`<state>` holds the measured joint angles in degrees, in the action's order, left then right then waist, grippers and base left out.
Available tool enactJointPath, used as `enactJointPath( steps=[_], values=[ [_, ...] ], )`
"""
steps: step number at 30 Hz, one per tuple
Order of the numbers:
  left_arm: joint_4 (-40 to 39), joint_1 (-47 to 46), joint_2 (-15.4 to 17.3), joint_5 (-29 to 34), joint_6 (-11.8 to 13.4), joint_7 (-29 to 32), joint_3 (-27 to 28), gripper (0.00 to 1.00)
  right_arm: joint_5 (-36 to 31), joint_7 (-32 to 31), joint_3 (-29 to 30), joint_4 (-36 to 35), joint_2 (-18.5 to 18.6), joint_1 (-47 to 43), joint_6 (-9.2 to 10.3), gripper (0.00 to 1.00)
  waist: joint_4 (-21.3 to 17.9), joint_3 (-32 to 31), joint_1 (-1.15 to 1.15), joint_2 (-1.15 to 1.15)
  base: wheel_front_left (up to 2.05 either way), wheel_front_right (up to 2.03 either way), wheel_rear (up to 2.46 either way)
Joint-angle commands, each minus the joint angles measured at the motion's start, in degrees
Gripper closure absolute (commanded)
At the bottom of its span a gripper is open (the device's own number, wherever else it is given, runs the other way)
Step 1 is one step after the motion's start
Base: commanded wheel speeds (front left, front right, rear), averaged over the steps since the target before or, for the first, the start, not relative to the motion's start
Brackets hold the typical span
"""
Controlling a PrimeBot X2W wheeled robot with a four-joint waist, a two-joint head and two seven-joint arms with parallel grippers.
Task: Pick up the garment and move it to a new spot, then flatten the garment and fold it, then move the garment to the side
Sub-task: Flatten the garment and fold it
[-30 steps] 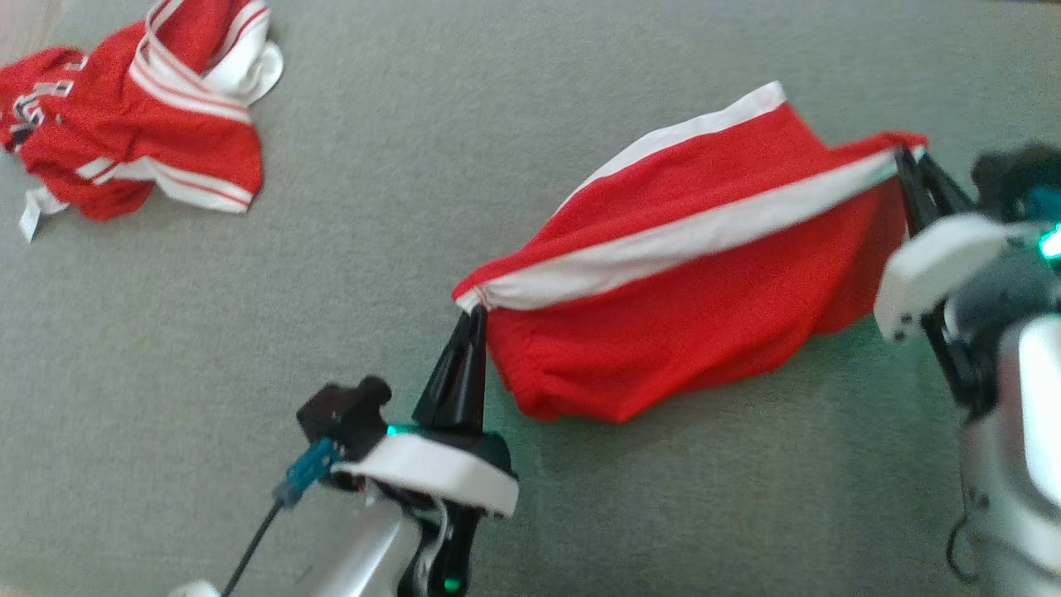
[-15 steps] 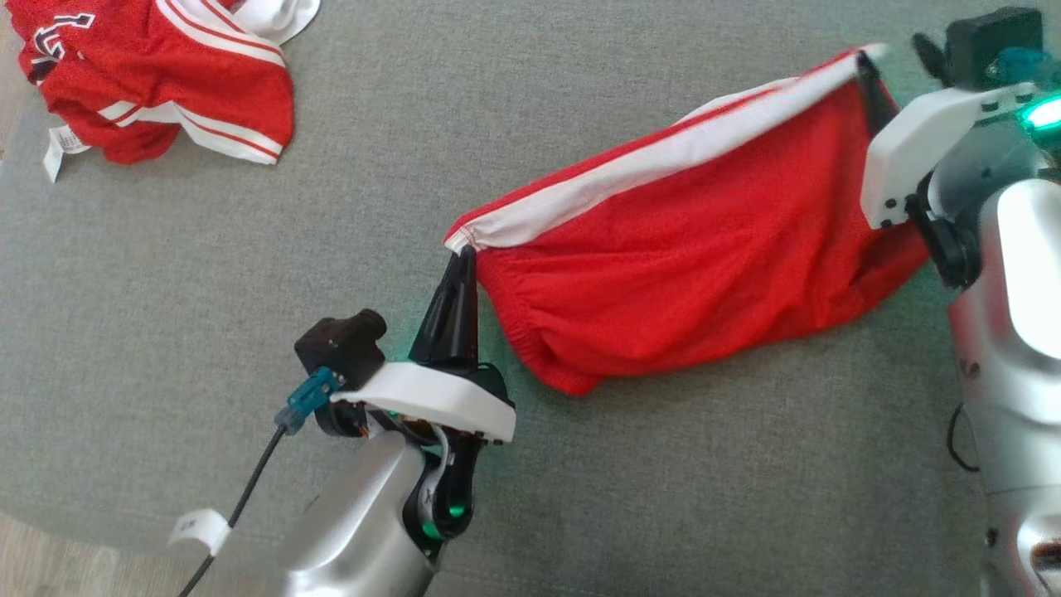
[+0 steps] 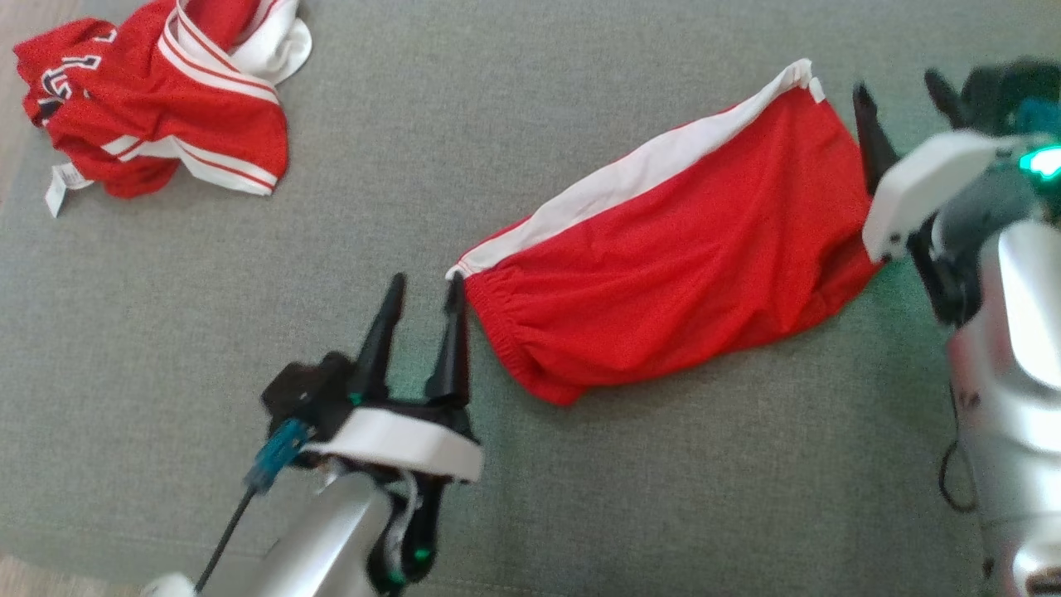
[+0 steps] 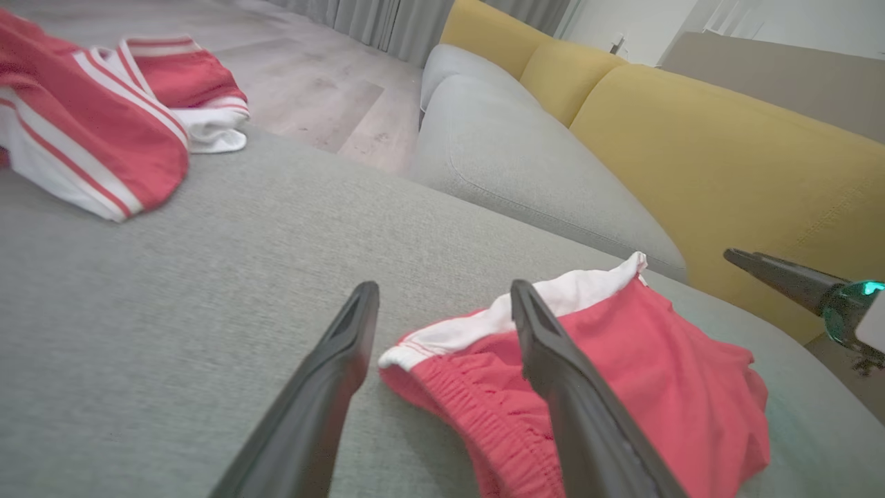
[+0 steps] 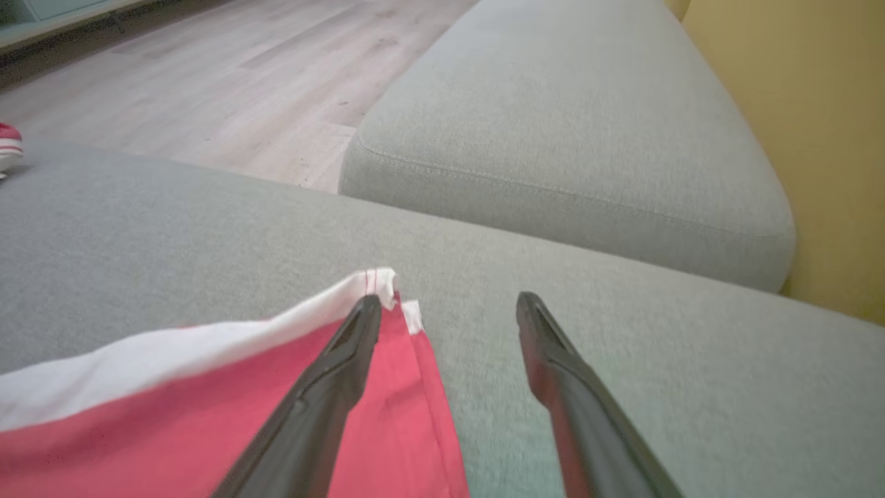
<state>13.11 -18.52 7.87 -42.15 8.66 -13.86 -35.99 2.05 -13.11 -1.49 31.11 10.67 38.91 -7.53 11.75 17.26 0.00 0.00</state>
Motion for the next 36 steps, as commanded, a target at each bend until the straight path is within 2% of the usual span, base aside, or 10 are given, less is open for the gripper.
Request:
enactJointPath(
  steps=[1,7,13,19,20,21,22,23,30,36],
  values=[
    [-3.6,0.9,2.6,1.5,1.1,-0.9,2.8,0.0,1.0,0.0,-0.7,-1.7,0.1,-1.7,0.04,0.0,-0.1,-1.4,0.0,0.0,0.0,0.0,0.0],
    [-8.6,4.8,6.7,3.4,5.1,-1.0,6.2,0.0,2.6,-2.9,-0.4,-0.4,2.1,-4.4,0.04,0.0,0.7,-2.0,0.0,0.0,0.0,0.0,0.0],
    [-10.8,7.3,8.5,3.7,7.1,-1.0,7.9,0.0,3.7,-7.5,-1.6,1.9,3.7,-4.5,0.04,0.0,1.7,-0.9,0.0,0.0,0.0,0.0,0.0],
    [-12.1,8.8,9.0,3.6,7.7,-1.0,8.5,0.0,6.2,-12.5,-3.7,4.5,5.2,-4.7,0.04,0.0,2.7,-0.5,0.0,0.0,0.0,0.0,0.0],
    [-12.2,8.9,9.0,3.6,7.8,-1.0,8.6,0.0,6.9,-13.2,-4.0,4.7,5.3,-4.9,0.04,0.25,2.8,-0.6,0.0,0.0,0.0,0.0,0.0],
    [-12.3,9.0,9.0,3.6,7.8,-1.0,8.7,0.0,7.5,-13.8,-4.3,4.8,5.3,-5.1,0.04,0.6,2.7,-0.6,0.0,0.0,0.0,0.0,0.0],
    [-12.3,9.1,9.0,3.6,7.9,-1.0,8.8,0.0,8.1,-14.3,-4.7,4.7,5.3,-5.3,0.04,0.76,2.7,-0.8,0.0,0.0,0.0,0.0,0.0],
    [-12.2,9.1,9.1,3.7,8.1,-1.0,8.9,0.0,8.7,-14.4,-5.0,4.4,5.3,-5.4,0.04,1.0,2.5,-0.9,0.0,0.0,0.0,0.0,0.0],
    [-11.9,8.0,9.4,4.7,8.2,-1.1,9.3,0.0,9.7,-9.5,-2.5,1.9,3.3,-7.0,0.04,1.0,-0.5,-3.5,0.0,0.0,0.0,0.0,0.0],
    [-12.1,9.3,10.4,4.6,8.5,-0.9,9.7,0.0,9.6,-5.7,0.7,-1.4,0.4,-13.0,0.04,1.0,-5.1,-7.2,0.0,0.0,0.0,0.0,0.0]
  ],
)
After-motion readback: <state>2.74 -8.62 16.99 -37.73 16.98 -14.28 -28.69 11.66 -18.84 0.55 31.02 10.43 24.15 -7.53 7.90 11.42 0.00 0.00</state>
